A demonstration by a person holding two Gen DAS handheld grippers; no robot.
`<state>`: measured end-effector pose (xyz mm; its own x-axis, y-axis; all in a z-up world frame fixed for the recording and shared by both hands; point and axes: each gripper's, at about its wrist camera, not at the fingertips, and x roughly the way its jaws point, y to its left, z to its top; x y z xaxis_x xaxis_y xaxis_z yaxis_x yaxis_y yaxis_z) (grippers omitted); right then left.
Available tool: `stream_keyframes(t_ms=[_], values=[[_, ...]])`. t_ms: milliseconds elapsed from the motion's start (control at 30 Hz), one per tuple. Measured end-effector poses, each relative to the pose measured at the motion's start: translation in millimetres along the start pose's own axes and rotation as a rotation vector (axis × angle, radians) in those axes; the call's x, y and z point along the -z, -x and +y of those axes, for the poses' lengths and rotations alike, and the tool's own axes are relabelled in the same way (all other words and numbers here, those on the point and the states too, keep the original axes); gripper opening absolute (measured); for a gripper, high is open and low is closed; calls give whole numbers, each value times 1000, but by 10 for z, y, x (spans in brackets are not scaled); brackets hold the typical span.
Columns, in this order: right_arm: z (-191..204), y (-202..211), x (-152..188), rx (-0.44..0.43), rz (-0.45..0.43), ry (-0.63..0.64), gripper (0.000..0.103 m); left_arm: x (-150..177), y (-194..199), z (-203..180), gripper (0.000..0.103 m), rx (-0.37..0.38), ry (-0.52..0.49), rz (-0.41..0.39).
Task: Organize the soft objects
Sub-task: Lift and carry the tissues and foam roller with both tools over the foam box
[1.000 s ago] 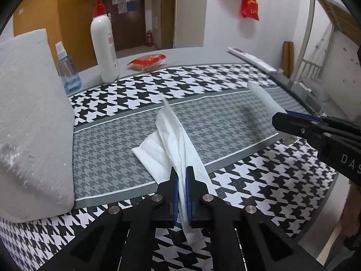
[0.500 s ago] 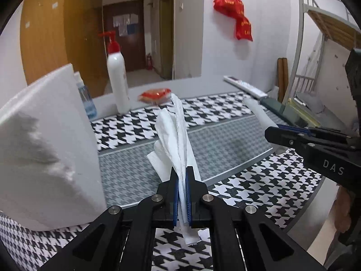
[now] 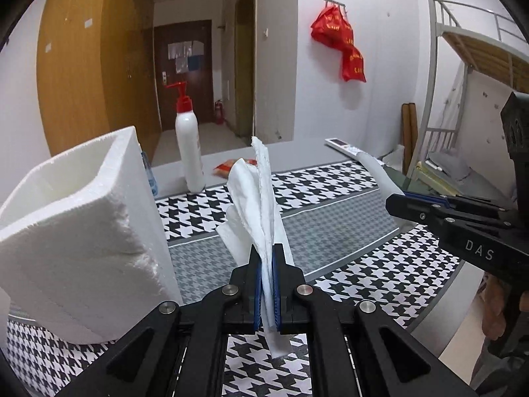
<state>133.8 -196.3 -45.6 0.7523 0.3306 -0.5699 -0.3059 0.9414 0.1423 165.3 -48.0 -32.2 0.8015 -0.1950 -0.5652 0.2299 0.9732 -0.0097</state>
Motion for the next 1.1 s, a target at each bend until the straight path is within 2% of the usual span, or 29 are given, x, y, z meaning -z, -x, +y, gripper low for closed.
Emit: stream_keyframes(t_ms=[500, 1100], values=[[132, 251, -40, 9, -79, 3, 16, -86, 285, 70, 6, 26, -17, -80], [460, 472, -266, -13, -185, 63, 16, -270, 625, 263, 6, 30, -30, -203]])
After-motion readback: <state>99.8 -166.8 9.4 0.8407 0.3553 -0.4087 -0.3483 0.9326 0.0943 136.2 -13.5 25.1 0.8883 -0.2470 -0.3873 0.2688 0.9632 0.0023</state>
